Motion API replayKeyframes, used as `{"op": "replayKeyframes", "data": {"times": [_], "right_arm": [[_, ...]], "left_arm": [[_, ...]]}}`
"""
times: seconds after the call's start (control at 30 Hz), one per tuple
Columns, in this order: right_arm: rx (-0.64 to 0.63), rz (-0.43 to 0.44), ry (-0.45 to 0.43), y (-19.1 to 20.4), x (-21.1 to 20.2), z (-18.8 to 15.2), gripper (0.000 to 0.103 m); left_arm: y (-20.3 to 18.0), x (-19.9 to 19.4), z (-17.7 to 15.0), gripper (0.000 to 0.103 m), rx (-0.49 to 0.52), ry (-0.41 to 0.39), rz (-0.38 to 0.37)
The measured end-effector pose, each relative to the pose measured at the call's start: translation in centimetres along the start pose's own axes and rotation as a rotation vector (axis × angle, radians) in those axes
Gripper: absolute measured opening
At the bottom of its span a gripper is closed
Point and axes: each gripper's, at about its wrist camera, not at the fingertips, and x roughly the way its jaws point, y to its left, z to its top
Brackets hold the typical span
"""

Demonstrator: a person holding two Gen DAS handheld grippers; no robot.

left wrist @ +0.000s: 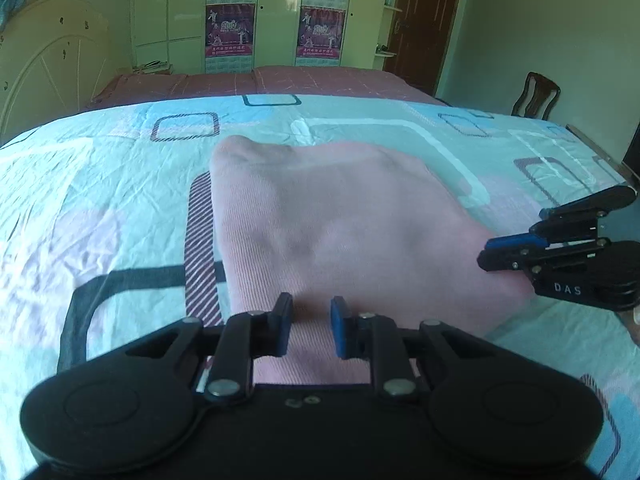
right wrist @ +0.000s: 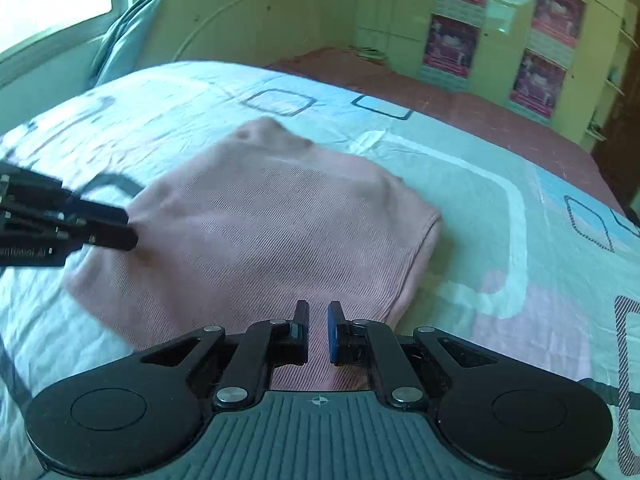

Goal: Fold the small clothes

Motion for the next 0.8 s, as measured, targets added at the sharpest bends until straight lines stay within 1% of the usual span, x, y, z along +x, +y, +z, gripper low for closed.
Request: {"op": "replayKeyframes", "data": {"times": [0.03,0.07,0.13,0.23,0.3,0.4,0.47,0.5,0.6,0.67,0.7,0.73,0.77,0.8], "right_arm": [[-0.003,-0.043,0.030,0.0,0.8,-0.9,0.006],[0.024,-0.055,0.037,-0.4,1.2,-1.7,0.004],[0.077,-0.046,0.028,-1.0,1.3,-2.0,0.002],[0.063,-0.055,0.025,-0.5,1.3,-2.0,0.002],[0.100,-0.037,0.022,-0.9,1.1,-2.1,0.002],[0.185,0.001,-0.016,-1.7,-1.5,-2.3,0.002],[0.193,-0.001,-0.044,-1.7,-3.6,-3.0,0.002],[0.193,-0.004,-0.048,-1.7,-4.3,-3.4,0.002],[0.217,-0.005,-0.051,-2.2,-6.3,-5.1,0.002],[0.231,-0.009,-0.061,-2.4,-7.4,-6.0,0.002],[0.237,-0.004,-0.069,-2.4,-8.0,-6.4,0.002],[0.243,0.002,-0.079,-2.3,-8.4,-6.7,0.002],[0.251,0.000,-0.082,-2.2,-8.8,-7.0,0.015],[0.265,-0.018,-0.086,-2.1,-9.2,-7.2,0.039]], "left_arm": [[-0.1,0.1,-0.4,0.018,0.001,0.014,0.008],[-0.1,0.5,-0.9,0.018,-0.002,0.036,0.017],[-0.2,0.9,-1.6,0.018,-0.011,0.053,0.035],[-0.7,1.0,-1.8,0.017,-0.010,0.051,0.068],[-1.0,0.9,-1.8,0.016,-0.009,0.048,0.087],[-1.7,-0.1,-1.9,0.015,-0.019,0.035,0.110],[-2.2,-1.2,-2.2,0.016,-0.023,0.020,0.123],[-2.5,-1.7,-2.5,0.017,-0.025,0.017,0.129],[-3.6,-2.8,-3.4,0.017,-0.029,0.012,0.142],[-4.4,-3.5,-3.9,0.026,-0.030,0.005,0.150],[-4.9,-4.0,-4.1,0.045,-0.036,-0.013,0.151],[-5.3,-4.6,-4.4,0.090,-0.047,-0.041,0.160],[-5.9,-5.5,-4.7,0.101,-0.062,-0.089,0.192],[-6.4,-6.1,-5.0,0.103,-0.069,-0.142,0.221]]}}
